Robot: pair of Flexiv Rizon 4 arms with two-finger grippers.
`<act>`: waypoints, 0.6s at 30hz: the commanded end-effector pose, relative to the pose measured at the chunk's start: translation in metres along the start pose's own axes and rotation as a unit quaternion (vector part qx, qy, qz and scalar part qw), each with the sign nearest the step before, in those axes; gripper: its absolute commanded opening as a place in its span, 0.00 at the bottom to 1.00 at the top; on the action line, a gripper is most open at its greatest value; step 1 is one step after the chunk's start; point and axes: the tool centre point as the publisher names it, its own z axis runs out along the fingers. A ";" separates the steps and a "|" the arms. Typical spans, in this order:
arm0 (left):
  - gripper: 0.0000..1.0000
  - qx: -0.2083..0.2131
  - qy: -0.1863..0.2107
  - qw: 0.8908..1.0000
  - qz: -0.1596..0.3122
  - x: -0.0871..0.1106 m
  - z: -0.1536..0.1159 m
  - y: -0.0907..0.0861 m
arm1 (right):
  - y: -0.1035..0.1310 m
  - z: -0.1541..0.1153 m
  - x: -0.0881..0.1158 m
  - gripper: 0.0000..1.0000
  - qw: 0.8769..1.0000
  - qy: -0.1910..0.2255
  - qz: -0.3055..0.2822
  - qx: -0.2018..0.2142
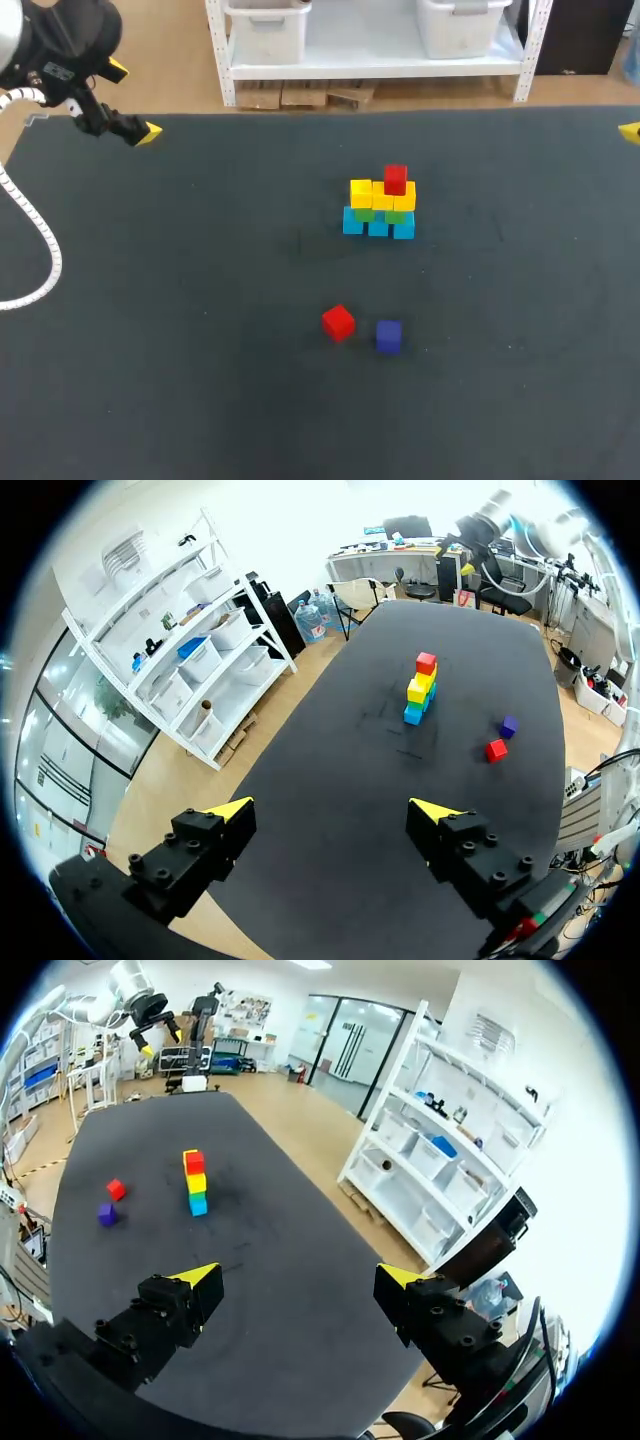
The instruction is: Place the blue cubes, place green cubes on the blue cubes, place the yellow cubes on the green cubes, then place the red cubes on the yellow cubes, and place purple cube on the red cubes.
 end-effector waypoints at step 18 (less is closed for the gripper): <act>1.00 0.008 0.010 1.000 0.024 -0.010 0.001 -0.006 | 0.002 0.000 0.002 1.00 1.000 -0.001 0.000 0.010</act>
